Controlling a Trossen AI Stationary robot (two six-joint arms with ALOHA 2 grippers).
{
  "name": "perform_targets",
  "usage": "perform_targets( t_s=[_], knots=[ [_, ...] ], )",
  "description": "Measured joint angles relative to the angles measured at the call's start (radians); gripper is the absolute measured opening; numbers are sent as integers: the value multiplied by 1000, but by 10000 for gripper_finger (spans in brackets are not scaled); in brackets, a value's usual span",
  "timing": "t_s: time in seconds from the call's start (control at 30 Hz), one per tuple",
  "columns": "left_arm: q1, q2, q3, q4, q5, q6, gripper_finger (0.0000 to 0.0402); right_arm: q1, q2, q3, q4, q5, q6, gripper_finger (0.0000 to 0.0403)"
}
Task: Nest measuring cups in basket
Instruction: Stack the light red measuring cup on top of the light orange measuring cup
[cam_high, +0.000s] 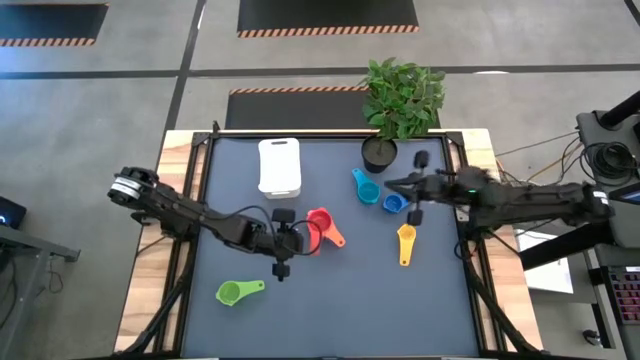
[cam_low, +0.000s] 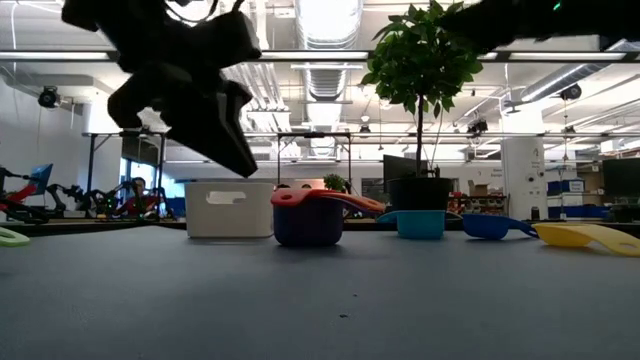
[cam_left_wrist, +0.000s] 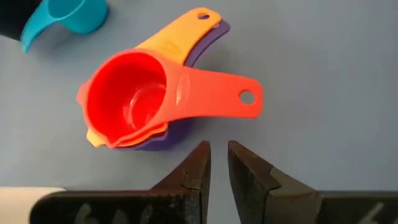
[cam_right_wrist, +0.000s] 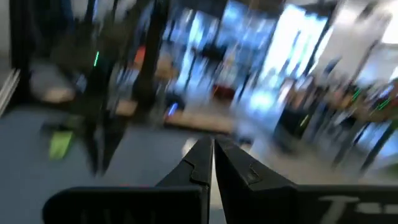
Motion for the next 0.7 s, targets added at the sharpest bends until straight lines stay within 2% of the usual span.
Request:
perform_targets(
  t_s=[0.27,0.7],
  knots=[
    [-5,1,-140,282,-3,-12,38,12,197,10,-57,-9,168,9],
    [-6,2,-258,517,-3,-59,38,63,474,31,-4,0,298,9]
  ],
)
